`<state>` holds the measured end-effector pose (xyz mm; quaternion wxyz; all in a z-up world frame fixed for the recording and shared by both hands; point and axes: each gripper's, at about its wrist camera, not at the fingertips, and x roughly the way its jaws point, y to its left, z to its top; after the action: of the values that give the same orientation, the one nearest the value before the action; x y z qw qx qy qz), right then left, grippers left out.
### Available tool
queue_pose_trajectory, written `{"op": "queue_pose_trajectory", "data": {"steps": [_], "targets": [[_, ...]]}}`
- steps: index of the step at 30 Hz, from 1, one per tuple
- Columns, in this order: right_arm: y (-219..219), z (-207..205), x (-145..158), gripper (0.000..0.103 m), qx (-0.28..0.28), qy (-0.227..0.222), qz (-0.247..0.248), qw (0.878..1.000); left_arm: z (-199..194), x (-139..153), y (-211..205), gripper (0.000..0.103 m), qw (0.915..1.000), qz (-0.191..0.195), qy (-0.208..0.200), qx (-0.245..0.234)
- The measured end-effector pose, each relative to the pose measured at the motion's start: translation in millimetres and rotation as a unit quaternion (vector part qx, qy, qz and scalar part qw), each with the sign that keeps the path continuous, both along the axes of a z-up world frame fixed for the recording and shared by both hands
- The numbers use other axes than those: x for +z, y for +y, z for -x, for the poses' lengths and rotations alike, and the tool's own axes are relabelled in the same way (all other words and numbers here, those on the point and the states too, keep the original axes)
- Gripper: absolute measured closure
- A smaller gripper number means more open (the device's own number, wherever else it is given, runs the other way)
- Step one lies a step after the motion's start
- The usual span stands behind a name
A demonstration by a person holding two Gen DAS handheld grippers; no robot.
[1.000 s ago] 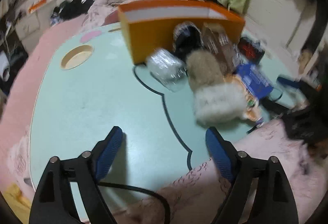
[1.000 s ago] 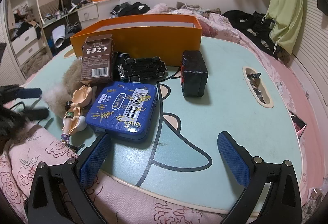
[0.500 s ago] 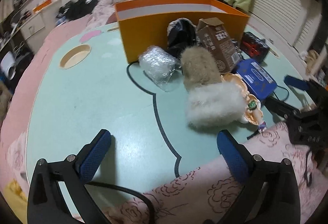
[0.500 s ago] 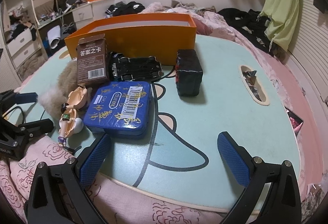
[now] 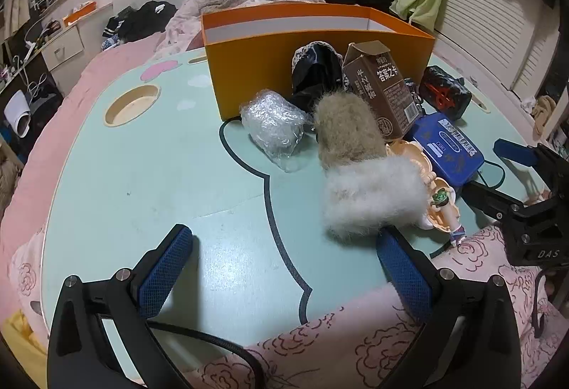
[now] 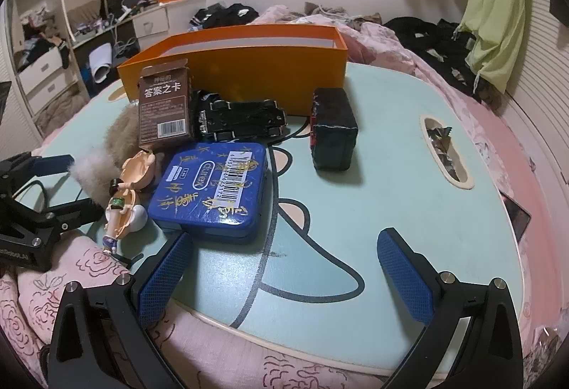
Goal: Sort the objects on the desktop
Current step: 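Reach into the box and grasp the small silver round cap with the right gripper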
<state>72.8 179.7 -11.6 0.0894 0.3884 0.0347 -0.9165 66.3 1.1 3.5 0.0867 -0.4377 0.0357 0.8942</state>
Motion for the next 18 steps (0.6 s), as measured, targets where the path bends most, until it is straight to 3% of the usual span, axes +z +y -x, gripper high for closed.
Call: {"op": "queue_pose_trajectory", "data": {"steps": [2, 7, 12, 13, 15, 18], "targets": [[2, -1, 0, 0.002, -0.011, 0.003, 0.0, 1.0, 0, 0, -1, 0.0, 1.0, -0.001, 0.0, 0.0], [14, -10, 8, 0.029, -0.035, 0.022, 0.018, 0.999, 1, 0, -3, 0.0, 1.0, -0.003, 0.001, -0.001], [20, -8, 32, 0.054, -0.023, 0.052, 0.009, 0.998, 0, 0, -3, 0.0, 1.0, -0.003, 0.001, -0.001], [20, -4, 40, 0.058, -0.017, 0.058, 0.002, 0.998, 1, 0, -3, 0.0, 1.0, -0.003, 0.001, -0.001], [22, 11, 58, 0.077, 0.0, 0.068, -0.011, 0.998, 1, 0, -3, 0.0, 1.0, -0.003, 0.002, -0.001], [29, 50, 86, 0.086, 0.023, 0.048, -0.016, 0.998, 1, 0, -3, 0.0, 1.0, -0.003, 0.002, -0.001]]}}
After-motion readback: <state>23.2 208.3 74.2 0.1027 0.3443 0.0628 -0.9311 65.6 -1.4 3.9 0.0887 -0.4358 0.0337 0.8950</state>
